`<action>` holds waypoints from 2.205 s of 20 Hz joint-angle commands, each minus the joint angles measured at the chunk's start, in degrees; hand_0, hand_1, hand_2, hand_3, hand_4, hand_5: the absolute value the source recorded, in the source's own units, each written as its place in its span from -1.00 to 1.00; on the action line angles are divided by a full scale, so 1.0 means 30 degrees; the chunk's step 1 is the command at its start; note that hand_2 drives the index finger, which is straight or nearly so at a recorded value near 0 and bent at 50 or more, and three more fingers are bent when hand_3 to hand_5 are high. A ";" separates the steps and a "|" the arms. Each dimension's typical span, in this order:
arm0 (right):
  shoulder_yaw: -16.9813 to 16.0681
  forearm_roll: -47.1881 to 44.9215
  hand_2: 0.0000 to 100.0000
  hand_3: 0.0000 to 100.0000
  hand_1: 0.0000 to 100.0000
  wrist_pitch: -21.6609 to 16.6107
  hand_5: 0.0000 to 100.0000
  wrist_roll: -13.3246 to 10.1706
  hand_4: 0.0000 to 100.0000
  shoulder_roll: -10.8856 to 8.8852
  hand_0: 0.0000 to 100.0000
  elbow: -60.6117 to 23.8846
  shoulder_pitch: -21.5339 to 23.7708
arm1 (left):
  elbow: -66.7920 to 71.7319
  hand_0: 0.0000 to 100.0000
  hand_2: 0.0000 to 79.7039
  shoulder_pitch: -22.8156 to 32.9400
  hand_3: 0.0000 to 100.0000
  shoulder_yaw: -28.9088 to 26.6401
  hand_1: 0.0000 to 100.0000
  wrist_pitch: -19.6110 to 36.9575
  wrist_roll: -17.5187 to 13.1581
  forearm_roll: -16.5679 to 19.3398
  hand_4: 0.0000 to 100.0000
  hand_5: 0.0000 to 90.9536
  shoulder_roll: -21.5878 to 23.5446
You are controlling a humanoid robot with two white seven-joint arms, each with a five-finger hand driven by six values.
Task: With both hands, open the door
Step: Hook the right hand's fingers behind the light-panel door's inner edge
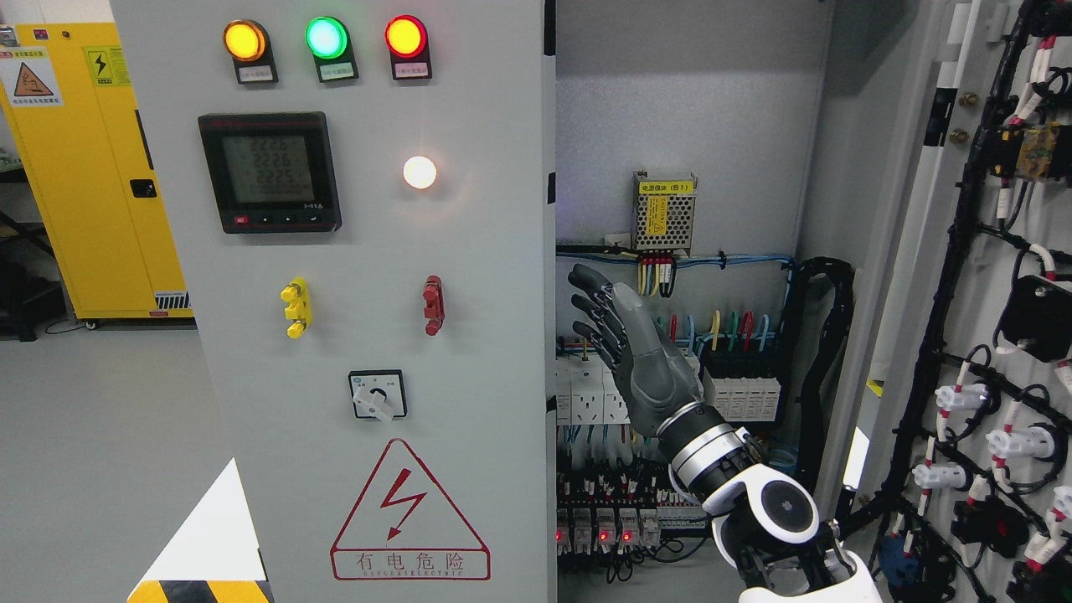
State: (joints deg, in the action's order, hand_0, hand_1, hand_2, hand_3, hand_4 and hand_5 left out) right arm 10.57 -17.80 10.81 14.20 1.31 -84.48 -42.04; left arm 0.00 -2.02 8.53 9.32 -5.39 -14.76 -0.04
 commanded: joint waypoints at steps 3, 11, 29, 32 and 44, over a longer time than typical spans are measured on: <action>-0.0096 -0.0569 -1.00 -1.00 -1.00 0.0495 -1.00 0.0160 -1.00 -0.0642 -0.51 0.0973 -0.0370 | 0.0352 -1.00 -1.00 0.0000 -1.00 0.0000 -1.00 -0.0002 0.0008 0.0000 -1.00 -1.00 -0.0632; -0.0125 -0.0714 -1.00 -1.00 -1.00 0.0936 -1.00 0.1762 -1.00 -0.0613 -0.51 0.1441 -0.0691 | 0.0352 -1.00 -1.00 0.0000 -1.00 0.0000 -1.00 -0.0002 0.0008 0.0000 -1.00 -1.00 -0.0632; -0.0711 -0.2005 -1.00 -1.00 -1.00 0.1786 -1.00 0.3734 -1.00 -0.0965 -0.51 0.3199 -0.1894 | 0.0352 -1.00 -1.00 0.0000 -1.00 0.0000 -1.00 -0.0002 0.0008 0.0000 -1.00 -1.00 -0.0632; -0.0828 -0.2034 -1.00 -1.00 -1.00 0.1786 -1.00 0.4055 -1.00 -0.1081 -0.51 0.3316 -0.1923 | 0.0323 -1.00 -1.00 0.0000 -1.00 -0.0029 -1.00 -0.0002 0.0008 0.0000 -1.00 -1.00 -0.0632; -0.0945 -0.2034 -1.00 -1.00 -1.00 0.1874 -1.00 0.6487 -1.00 -0.1082 -0.51 0.3989 -0.2391 | 0.0352 -1.00 -1.00 0.0000 -1.00 -0.0029 -1.00 -0.0002 0.0008 0.0000 -1.00 -1.00 -0.0602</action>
State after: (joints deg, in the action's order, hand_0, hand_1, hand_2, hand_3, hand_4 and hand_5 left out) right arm 8.28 -23.82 16.41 32.45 0.03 -74.66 -48.43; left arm 0.00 -2.02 8.46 9.31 -5.39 -14.77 0.00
